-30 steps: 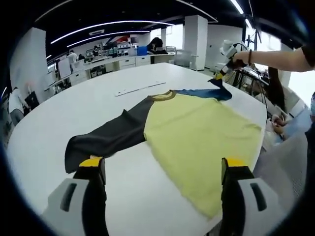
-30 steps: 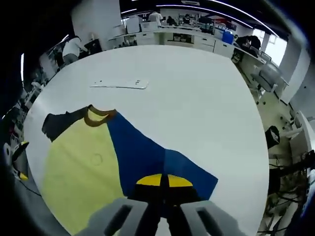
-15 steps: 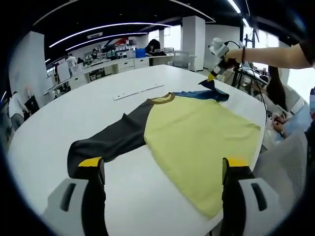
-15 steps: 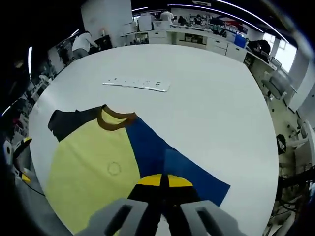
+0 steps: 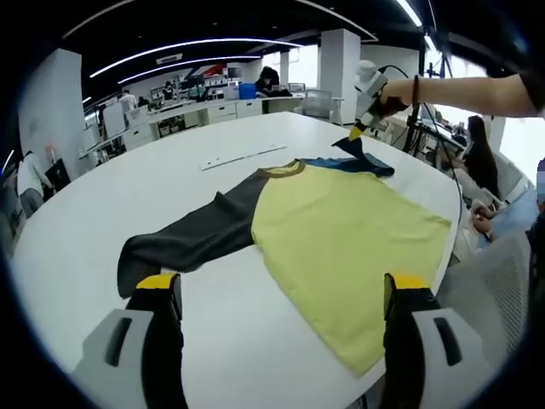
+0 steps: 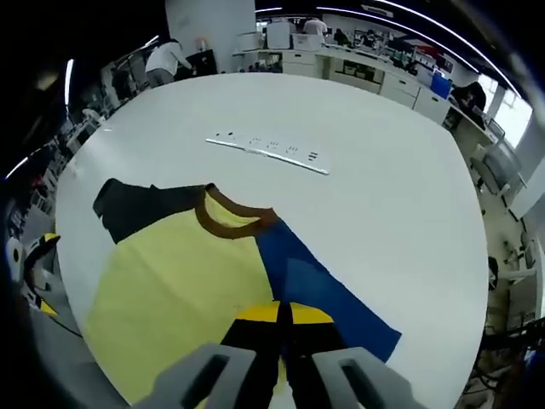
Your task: Fold the garment on the visible template until the final outline fits inside the template.
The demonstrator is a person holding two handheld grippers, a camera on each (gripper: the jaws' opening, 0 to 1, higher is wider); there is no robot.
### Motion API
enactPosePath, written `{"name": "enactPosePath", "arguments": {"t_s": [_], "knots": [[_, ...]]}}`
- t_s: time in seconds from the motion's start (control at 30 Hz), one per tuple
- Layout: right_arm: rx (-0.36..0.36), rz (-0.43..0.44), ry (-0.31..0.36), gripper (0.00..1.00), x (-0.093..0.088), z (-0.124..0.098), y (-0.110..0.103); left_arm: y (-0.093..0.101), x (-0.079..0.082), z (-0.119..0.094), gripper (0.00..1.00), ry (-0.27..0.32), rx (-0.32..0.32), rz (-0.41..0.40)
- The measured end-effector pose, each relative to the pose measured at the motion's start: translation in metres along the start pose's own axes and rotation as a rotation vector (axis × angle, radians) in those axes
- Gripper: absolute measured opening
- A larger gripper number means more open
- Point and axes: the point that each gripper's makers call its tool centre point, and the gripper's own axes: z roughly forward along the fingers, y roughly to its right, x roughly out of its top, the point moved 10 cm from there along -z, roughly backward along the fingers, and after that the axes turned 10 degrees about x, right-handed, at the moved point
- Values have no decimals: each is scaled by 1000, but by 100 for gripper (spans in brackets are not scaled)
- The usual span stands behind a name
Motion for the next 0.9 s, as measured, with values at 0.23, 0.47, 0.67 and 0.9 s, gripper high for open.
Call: {"name": "enactPosePath", "arguments": {"t_s": [0.23,0.47,0.67,0.9], "knots": [[31,-46,0,0,19,8,-20,-1,-6,1,96,-8,-1,-12],[54,-62,11,0,30,15,-35,-3,-9,-1,96,-18,3,-16],[74,-77,21,0,37,19,-52,-4,-12,-1,96,-29,5,-17],[92,-83,36,0,41,24,-70,0,-12,-2,96,-18,-21,-30]]}}
